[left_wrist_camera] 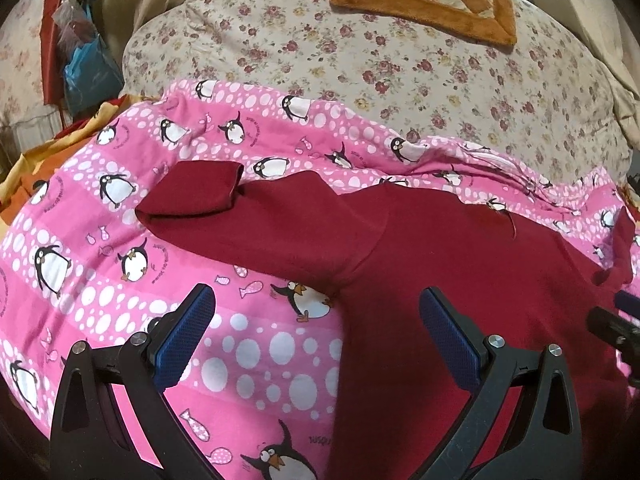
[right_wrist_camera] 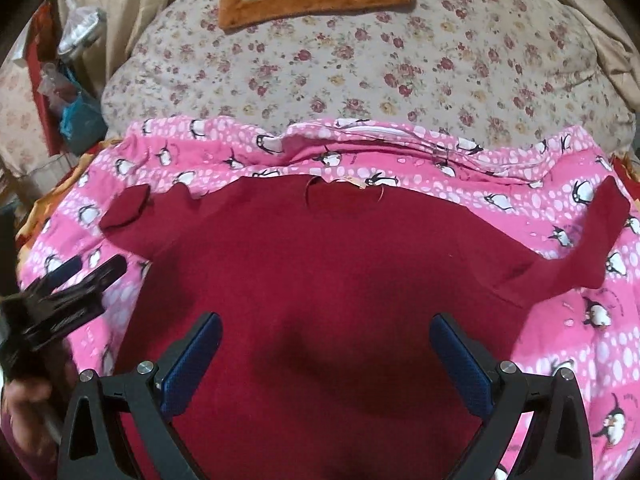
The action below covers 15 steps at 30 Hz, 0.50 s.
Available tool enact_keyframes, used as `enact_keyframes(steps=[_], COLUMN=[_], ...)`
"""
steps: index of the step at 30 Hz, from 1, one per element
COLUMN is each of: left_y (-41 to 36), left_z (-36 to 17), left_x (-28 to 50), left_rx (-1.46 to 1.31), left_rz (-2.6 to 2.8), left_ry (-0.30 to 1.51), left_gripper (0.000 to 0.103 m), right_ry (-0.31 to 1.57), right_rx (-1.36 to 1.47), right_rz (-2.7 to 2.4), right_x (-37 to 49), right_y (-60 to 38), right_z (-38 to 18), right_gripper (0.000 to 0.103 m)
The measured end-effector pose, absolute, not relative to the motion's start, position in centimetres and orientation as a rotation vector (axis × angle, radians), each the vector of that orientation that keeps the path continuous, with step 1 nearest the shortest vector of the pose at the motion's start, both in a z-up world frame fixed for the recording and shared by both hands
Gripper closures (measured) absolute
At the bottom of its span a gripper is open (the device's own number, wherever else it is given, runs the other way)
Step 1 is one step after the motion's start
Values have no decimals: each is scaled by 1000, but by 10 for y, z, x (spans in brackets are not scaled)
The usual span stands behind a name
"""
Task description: Fold small clothes
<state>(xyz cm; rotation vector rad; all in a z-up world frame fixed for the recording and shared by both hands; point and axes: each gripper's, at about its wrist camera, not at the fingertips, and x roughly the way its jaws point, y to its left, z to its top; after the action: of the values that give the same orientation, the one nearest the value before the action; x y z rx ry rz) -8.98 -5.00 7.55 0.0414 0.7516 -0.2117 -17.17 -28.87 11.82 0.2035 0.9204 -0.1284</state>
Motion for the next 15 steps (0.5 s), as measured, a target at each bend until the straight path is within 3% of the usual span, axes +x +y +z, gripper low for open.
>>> enact_keyframes(steps=[15], left_y=[-69], left_z=[67], left_x=[-80], left_rx=[19], left_rz=[-290], left_ry=[793], left_gripper=[1], right_ry=[936], right_rx=[221], right_rz=[-185], right_x=[-145], right_y=[-288], right_z=[85], right_gripper=[0])
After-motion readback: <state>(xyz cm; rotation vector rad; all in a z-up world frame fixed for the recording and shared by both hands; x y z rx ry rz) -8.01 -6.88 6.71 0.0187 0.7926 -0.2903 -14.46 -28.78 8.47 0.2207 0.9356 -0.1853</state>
